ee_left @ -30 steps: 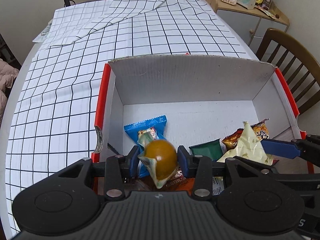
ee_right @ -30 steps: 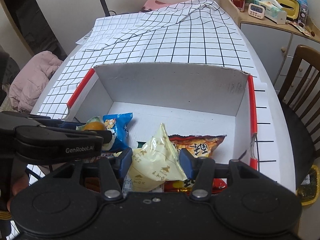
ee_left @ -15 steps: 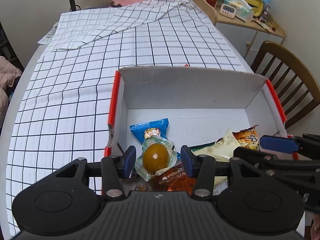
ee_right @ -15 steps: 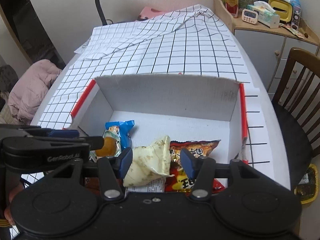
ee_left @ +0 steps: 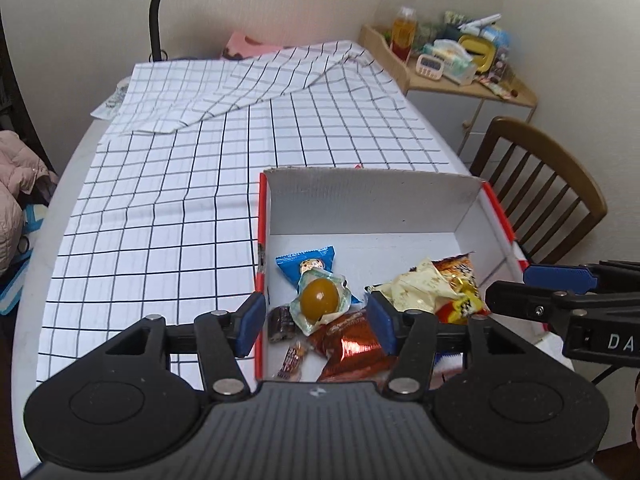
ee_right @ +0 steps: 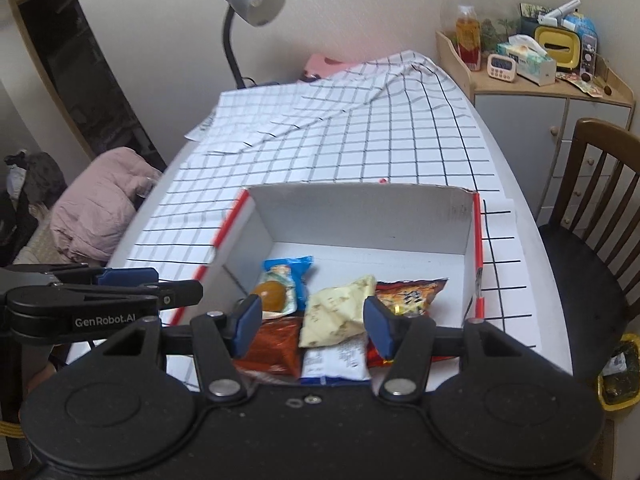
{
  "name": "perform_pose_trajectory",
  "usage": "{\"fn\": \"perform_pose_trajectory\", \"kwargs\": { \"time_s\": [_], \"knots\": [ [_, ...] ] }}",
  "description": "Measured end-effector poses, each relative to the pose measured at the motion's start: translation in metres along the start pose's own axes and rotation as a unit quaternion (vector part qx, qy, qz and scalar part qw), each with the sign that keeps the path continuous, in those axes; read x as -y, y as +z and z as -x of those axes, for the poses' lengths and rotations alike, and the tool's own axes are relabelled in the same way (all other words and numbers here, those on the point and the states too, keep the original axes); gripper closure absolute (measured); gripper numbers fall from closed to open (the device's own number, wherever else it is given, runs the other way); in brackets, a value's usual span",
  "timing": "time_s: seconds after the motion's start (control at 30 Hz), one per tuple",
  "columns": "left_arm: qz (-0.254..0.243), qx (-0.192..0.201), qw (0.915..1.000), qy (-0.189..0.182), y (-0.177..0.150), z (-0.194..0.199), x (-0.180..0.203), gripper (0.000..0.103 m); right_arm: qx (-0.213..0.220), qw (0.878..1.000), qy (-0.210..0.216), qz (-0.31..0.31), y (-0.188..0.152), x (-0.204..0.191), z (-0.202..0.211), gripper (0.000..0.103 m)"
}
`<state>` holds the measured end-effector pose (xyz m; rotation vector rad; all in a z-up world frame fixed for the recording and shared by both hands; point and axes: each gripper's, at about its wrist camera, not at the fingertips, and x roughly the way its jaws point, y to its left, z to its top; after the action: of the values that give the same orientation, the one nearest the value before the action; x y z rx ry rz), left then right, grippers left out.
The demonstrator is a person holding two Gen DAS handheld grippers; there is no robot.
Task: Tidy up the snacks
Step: 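Lower both items into the box and open both tools, then move both tools back toward the yellow packet and purple candy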
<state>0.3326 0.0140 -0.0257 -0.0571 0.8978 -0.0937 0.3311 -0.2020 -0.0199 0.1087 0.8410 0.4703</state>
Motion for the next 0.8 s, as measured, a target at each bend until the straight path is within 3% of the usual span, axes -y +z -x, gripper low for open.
{"fn": "perform_pose_trajectory", "kwargs": {
  "time_s": [0.57,0.63,0.67,0.8],
  "knots": [
    [0.011,0.046,0.9986,-0.025,-0.070,0.085,-0.048,0.020,0.031,0.999,0.042,0.011,-0.054,-0.057,0.052,0.045],
    [0.015,0.044,0.9986,-0.026,-0.081,0.089,-0.053,0.019,0.030,0.998,0.048,0.012,-0.061,-0.062,0.053,0.023],
    [0.017,0.041,0.9987,-0.026,-0.086,0.089,-0.056,0.019,0.035,0.998,0.056,0.012,-0.065,-0.064,0.053,0.002],
    [0.026,0.033,0.9987,-0.029,-0.111,0.088,-0.064,0.011,0.027,0.997,0.070,0.016,-0.079,-0.074,0.045,0.000]
  ]
}}
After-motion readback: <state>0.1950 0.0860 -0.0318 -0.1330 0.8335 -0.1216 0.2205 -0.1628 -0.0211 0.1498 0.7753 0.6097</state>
